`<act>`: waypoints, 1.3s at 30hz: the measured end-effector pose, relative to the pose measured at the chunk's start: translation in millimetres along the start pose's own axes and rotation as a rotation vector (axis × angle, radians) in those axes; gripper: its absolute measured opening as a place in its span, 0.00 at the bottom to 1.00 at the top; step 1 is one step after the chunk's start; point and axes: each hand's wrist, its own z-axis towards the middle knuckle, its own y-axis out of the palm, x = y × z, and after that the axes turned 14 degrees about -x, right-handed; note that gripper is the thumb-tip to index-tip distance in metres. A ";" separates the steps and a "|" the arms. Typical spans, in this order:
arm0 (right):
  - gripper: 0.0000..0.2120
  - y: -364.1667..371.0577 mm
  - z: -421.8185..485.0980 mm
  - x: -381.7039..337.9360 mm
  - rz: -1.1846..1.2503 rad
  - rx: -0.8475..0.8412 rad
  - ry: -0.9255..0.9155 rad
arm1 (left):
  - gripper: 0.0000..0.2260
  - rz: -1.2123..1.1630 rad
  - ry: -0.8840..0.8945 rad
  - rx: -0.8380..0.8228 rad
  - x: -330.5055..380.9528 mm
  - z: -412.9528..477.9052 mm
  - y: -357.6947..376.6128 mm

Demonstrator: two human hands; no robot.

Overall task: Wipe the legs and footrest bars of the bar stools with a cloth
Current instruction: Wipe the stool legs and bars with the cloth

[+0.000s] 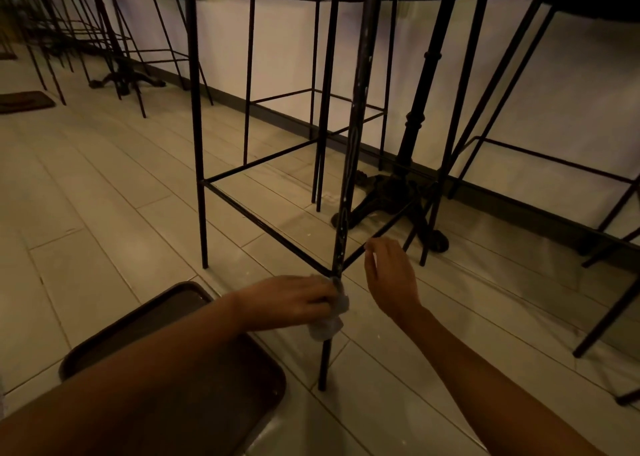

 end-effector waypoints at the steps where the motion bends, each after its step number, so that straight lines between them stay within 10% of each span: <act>1: 0.06 -0.4 -4.3 -3.2 0.026 0.030 -0.038 | 0.22 -0.013 -0.018 0.016 -6.1 -4.9 -1.6; 8: 0.17 -0.6 -28.5 -27.7 0.117 0.027 -0.473 | 0.21 -0.077 -0.195 0.188 -12.6 -7.3 -4.4; 16: 0.35 24.9 -20.1 -30.5 -0.070 0.192 -0.492 | 0.15 -0.074 -0.263 0.281 -19.9 10.0 -11.5; 33: 0.08 33.2 -13.6 -43.1 0.099 0.295 -0.478 | 0.21 -0.289 -0.582 0.208 -36.2 -6.1 0.4; 39: 0.05 10.4 2.1 -53.6 0.247 0.434 -0.498 | 0.29 -0.095 -0.716 -0.240 -33.2 -0.8 31.6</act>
